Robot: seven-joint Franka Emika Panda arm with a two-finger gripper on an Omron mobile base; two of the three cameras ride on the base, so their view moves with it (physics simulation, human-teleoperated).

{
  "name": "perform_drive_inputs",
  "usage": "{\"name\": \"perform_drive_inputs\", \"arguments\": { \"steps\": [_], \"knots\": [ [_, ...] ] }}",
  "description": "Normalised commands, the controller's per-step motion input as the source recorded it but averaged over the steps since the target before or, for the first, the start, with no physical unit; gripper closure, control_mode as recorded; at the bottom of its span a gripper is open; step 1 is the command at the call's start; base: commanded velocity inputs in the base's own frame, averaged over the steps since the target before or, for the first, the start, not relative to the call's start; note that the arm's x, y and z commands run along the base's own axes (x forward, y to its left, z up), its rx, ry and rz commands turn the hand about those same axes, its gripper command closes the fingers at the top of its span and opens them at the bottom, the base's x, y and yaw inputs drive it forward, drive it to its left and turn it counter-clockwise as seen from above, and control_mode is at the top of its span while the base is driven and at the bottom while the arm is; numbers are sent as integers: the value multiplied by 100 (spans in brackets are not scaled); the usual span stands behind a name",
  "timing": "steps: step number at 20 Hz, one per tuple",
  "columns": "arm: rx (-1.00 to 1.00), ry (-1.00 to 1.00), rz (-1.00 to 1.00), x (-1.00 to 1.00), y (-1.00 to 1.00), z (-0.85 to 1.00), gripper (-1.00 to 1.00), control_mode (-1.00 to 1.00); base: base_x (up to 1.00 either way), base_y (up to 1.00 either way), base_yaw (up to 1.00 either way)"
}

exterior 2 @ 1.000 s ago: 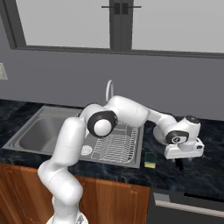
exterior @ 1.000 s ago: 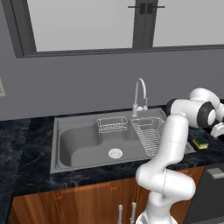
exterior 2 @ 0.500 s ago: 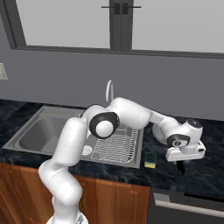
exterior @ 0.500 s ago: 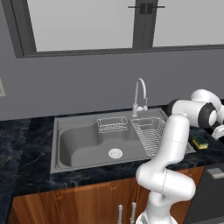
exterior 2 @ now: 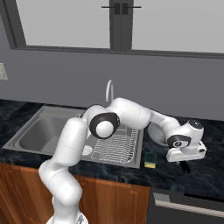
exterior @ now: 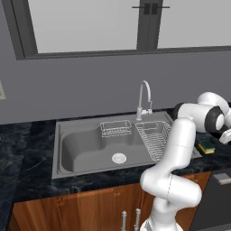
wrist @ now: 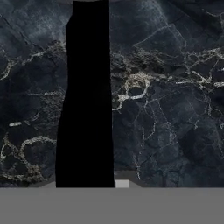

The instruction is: Pick the pan and sponge and place them into the sink. Then turn on the water.

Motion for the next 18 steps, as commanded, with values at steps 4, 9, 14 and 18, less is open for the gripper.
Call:
{"name": "perform_drive_inputs", "arguments": {
  "steps": [4, 9, 14, 18],
  "knots": [
    [0, -1, 3, -2, -1, 7, 100, -100, 0, 0, 0],
    [2, -2, 13, -9, -11, 38, 100, -100, 0, 0, 0],
    [1, -4, 16, -19, -14, 42, 100, -100, 0, 0, 0],
    [0, -4, 19, -19, -8, 36, 100, -100, 0, 0, 0]
  ]
}}
